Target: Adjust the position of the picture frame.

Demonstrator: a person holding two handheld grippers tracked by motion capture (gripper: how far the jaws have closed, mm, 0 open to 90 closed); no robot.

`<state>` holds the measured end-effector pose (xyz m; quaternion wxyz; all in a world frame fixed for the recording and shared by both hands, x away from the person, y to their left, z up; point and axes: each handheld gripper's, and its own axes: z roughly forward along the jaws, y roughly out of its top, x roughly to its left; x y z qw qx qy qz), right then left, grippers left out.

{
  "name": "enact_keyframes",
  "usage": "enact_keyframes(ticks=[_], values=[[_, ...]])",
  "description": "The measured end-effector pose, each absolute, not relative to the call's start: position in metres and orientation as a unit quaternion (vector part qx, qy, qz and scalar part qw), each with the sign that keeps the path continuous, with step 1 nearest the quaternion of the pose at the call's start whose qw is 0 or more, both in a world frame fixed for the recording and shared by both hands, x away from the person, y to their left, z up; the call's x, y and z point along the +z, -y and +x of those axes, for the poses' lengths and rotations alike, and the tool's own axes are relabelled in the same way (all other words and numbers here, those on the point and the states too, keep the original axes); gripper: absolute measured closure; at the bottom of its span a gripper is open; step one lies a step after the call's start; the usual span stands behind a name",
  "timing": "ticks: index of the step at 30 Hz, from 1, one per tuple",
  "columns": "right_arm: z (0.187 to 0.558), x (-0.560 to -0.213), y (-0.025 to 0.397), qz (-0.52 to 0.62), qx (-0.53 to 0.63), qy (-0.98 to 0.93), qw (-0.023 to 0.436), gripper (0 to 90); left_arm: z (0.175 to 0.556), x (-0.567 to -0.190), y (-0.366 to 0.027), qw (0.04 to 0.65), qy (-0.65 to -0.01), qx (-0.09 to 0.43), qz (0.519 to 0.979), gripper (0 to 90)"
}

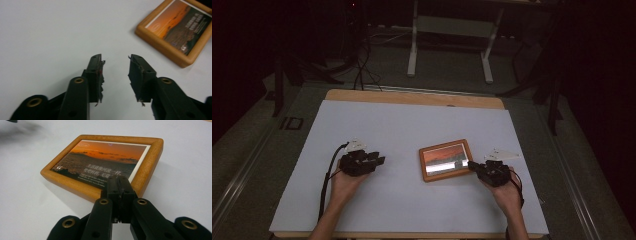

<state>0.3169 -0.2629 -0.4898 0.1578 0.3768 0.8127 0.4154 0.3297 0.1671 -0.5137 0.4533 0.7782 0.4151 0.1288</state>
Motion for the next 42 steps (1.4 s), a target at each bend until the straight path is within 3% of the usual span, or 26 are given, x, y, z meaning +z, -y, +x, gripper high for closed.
enact_keyframes(ticks=[2,9,26,35,42], values=[[0.315,-0.489,0.262,0.371,0.416,-0.815,0.157,89.7,0.337,-0.513,-0.159,0.455,-0.403,0.129,0.783,72.9],[0.311,-0.491,0.263,0.365,0.419,-0.819,0.146,89.8,0.363,-0.513,-0.128,0.460,-0.365,0.117,0.801,89.4],[0.305,-0.502,0.266,0.354,0.392,-0.841,0.117,89.9,0.410,-0.526,-0.058,0.442,-0.345,0.104,0.822,89.8],[0.307,-0.506,0.267,0.362,0.380,-0.842,0.121,90.0,0.419,-0.533,-0.055,0.440,-0.358,0.096,0.818,89.9],[0.309,-0.508,0.273,0.382,0.384,-0.832,0.120,90.0,0.417,-0.533,-0.058,0.444,-0.352,0.059,0.822,90.0]])
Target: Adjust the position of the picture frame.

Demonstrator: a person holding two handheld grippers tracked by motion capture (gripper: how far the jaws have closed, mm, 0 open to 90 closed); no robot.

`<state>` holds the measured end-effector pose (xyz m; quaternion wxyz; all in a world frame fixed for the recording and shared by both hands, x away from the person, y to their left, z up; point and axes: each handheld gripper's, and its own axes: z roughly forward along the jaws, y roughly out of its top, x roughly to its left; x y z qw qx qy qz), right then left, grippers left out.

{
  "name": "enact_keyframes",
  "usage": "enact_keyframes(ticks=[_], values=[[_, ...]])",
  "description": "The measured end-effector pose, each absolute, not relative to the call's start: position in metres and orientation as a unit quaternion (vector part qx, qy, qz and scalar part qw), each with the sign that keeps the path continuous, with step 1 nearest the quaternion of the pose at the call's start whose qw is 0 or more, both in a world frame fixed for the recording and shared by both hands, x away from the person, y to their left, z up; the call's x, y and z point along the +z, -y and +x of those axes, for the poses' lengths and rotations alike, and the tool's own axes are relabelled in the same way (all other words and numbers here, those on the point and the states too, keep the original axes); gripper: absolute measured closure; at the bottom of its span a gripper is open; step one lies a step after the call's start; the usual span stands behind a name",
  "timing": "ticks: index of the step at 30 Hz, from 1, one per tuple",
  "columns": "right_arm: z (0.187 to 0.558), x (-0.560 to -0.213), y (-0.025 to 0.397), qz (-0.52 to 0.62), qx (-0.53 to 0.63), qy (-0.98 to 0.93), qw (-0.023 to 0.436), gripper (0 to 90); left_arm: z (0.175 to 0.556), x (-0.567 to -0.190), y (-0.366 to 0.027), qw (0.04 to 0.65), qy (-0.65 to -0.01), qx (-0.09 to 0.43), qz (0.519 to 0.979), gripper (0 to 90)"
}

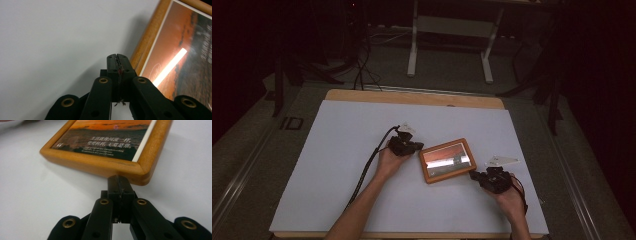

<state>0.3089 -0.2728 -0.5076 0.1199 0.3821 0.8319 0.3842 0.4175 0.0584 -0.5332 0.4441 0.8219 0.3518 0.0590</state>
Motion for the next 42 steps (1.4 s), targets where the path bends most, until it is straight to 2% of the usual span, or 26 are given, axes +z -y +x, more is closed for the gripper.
enact_keyframes(ticks=[10,14,18,20,22,25,29,30,31,32,33,36,42], values=[[0.314,-0.511,0.284,0.425,0.380,-0.810,0.138,90.0,0.398,-0.534,-0.058,0.446,-0.310,0.001,0.839,90.0],[0.315,-0.511,0.292,0.450,0.379,-0.795,0.148,90.0,0.381,-0.539,-0.042,0.407,-0.263,-0.017,0.874,89.9],[0.317,-0.512,0.300,0.467,0.381,-0.784,0.148,89.7,0.368,-0.541,-0.028,0.409,-0.236,-0.039,0.880,89.7],[0.316,-0.511,0.302,0.471,0.380,-0.782,0.150,84.4,0.367,-0.539,-0.028,0.411,-0.239,-0.033,0.879,88.4],[0.316,-0.510,0.303,0.473,0.381,-0.780,0.149,76.3,0.371,-0.538,-0.031,0.422,-0.252,-0.033,0.870,83.4],[0.315,-0.506,0.307,0.476,0.396,-0.773,0.137,59.8,0.376,-0.533,-0.036,0.435,-0.276,-0.026,0.857,78.5],[0.315,-0.502,0.304,0.473,0.419,-0.765,0.121,37.3,0.376,-0.522,-0.033,0.459,-0.274,-0.036,0.844,63.3],[0.315,-0.502,0.304,0.473,0.419,-0.765,0.121,37.3,0.376,-0.522,-0.033,0.459,-0.274,-0.036,0.844,58.1],[0.316,-0.503,0.300,0.476,0.421,-0.763,0.115,31.5,0.377,-0.521,-0.030,0.467,-0.275,-0.041,0.839,58.1],[0.318,-0.504,0.296,0.481,0.417,-0.763,0.109,26.2,0.377,-0.521,-0.028,0.469,-0.277,-0.045,0.838,52.0],[0.319,-0.506,0.294,0.485,0.415,-0.763,0.104,23.5,0.378,-0.521,-0.025,0.467,-0.277,-0.048,0.838,47.0],[0.322,-0.514,0.289,0.496,0.414,-0.760,0.073,18.6,0.382,-0.527,-0.015,0.455,-0.277,-0.064,0.844,40.0],[0.328,-0.528,0.283,0.515,0.408,-0.754,0.018,16.7,0.388,-0.538,-0.002,0.446,-0.288,-0.092,0.842,40.1]])
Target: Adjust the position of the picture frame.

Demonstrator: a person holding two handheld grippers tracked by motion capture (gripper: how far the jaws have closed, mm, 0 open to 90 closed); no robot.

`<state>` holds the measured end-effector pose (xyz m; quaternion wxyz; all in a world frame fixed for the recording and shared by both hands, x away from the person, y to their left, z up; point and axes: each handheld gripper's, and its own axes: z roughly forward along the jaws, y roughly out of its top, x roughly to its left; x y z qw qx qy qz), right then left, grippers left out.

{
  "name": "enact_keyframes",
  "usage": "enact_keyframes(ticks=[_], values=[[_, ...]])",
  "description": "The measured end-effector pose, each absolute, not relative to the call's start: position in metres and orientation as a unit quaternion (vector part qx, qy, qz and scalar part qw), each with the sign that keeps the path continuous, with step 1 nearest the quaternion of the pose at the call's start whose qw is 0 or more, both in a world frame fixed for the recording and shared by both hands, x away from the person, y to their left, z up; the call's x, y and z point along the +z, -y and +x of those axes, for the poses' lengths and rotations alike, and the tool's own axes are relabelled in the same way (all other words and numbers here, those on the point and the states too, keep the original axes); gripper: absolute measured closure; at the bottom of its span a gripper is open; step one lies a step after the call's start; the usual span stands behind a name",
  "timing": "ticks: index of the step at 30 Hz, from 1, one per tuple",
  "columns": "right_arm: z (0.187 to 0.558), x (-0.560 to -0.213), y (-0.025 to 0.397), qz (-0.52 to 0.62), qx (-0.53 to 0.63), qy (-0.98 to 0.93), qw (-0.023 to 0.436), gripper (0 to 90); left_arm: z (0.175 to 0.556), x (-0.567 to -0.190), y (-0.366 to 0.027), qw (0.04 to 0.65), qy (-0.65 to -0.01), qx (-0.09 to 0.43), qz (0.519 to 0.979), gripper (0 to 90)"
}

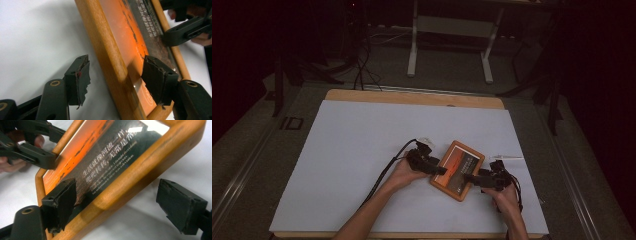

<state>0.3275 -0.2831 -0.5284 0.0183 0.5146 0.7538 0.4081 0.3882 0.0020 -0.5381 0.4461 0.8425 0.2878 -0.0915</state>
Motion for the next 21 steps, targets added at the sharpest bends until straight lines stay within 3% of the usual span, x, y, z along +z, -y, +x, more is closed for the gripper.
enact_keyframes(ticks=[3,6,11,13,15,21], values=[[0.328,-0.531,0.281,0.511,0.409,-0.756,-0.007,20.0,0.388,-0.538,0.000,0.447,-0.286,-0.100,0.842,43.7],[0.327,-0.530,0.277,0.504,0.414,-0.758,-0.016,28.7,0.388,-0.536,-0.001,0.440,-0.285,-0.100,0.845,44.2],[0.328,-0.531,0.278,0.512,0.418,-0.750,-0.027,32.9,0.383,-0.526,-0.007,0.430,-0.272,-0.066,0.858,62.4],[0.329,-0.531,0.280,0.516,0.423,-0.744,-0.034,34.2,0.382,-0.525,-0.008,0.426,-0.268,-0.062,0.862,64.7],[0.330,-0.531,0.280,0.515,0.426,-0.743,-0.036,35.0,0.384,-0.528,-0.008,0.430,-0.269,-0.072,0.859,62.1],[0.330,-0.532,0.282,0.513,0.424,-0.745,-0.043,35.8,0.392,-0.540,0.001,0.446,-0.287,-0.113,0.840,42.7]])
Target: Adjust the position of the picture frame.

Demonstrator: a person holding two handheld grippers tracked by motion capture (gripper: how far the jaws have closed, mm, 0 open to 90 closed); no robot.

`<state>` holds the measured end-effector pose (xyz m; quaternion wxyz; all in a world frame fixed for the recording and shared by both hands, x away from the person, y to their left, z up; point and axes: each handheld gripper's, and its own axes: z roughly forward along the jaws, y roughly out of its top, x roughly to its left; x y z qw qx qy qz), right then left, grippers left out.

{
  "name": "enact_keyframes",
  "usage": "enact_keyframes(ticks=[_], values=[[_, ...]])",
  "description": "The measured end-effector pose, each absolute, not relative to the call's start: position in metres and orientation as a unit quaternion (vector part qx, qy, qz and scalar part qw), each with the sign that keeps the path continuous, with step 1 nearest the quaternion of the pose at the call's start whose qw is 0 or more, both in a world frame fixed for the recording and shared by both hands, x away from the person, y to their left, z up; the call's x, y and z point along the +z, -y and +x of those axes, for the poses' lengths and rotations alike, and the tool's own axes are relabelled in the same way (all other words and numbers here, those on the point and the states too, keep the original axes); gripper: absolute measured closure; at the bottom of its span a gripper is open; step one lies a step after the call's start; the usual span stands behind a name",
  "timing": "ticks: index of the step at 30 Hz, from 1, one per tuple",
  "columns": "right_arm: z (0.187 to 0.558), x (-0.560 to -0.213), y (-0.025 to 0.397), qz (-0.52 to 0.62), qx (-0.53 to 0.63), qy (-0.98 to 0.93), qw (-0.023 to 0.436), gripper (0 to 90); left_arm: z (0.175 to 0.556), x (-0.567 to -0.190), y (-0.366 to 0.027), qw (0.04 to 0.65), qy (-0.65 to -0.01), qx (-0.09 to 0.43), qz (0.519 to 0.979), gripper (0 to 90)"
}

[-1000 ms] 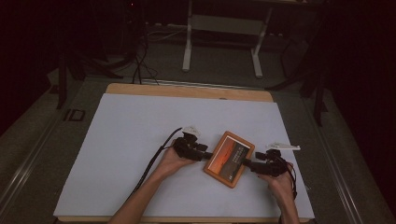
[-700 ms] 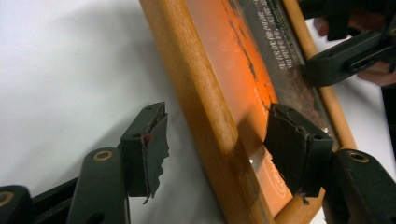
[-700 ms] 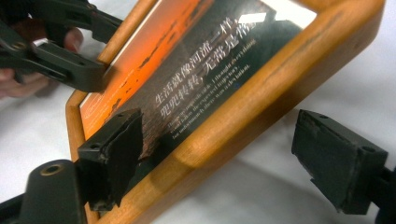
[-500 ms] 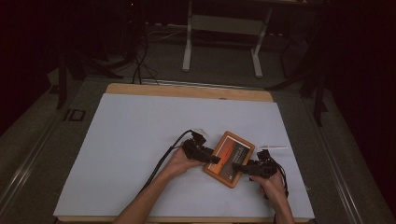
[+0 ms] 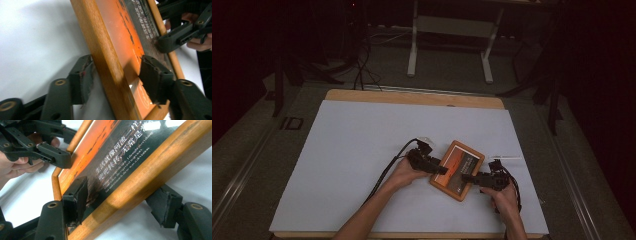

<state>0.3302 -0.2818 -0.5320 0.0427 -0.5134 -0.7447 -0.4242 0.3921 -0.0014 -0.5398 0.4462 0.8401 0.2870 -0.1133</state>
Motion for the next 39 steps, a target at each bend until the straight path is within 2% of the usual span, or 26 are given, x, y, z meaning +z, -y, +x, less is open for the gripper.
enact_keyframes(ticks=[5,6,11,15,18,22,31,39], values=[[0.331,-0.532,0.282,-0.509,-0.423,0.748,0.044,35.9,0.399,-0.543,0.004,0.446,-0.292,-0.140,0.834,39.4],[0.331,-0.531,0.282,-0.508,-0.423,0.749,0.044,36.1,0.399,-0.543,0.004,0.447,-0.291,-0.144,0.834,42.1],[0.331,-0.531,0.282,-0.508,-0.421,0.751,0.040,36.8,0.398,-0.541,0.004,0.436,-0.300,-0.154,0.834,42.9],[0.330,-0.528,0.282,-0.507,-0.429,0.746,0.039,41.3,0.398,-0.539,-0.002,0.445,-0.300,-0.157,0.829,48.3],[0.329,-0.522,0.283,-0.503,-0.450,0.737,0.038,48.6,0.391,-0.532,-0.011,0.453,-0.300,-0.142,0.827,51.8],[0.328,-0.517,0.281,-0.499,-0.460,0.734,0.032,52.3,0.381,-0.527,-0.023,0.469,-0.315,-0.117,0.817,60.1],[0.325,-0.506,0.277,-0.485,-0.489,0.724,0.033,59.4,0.364,-0.516,-0.035,0.481,-0.320,-0.091,0.811,66.7],[0.322,-0.495,0.268,-0.466,-0.517,0.718,0.025,63.1,0.354,-0.510,-0.045,0.481,-0.333,-0.076,0.808,67.9]])
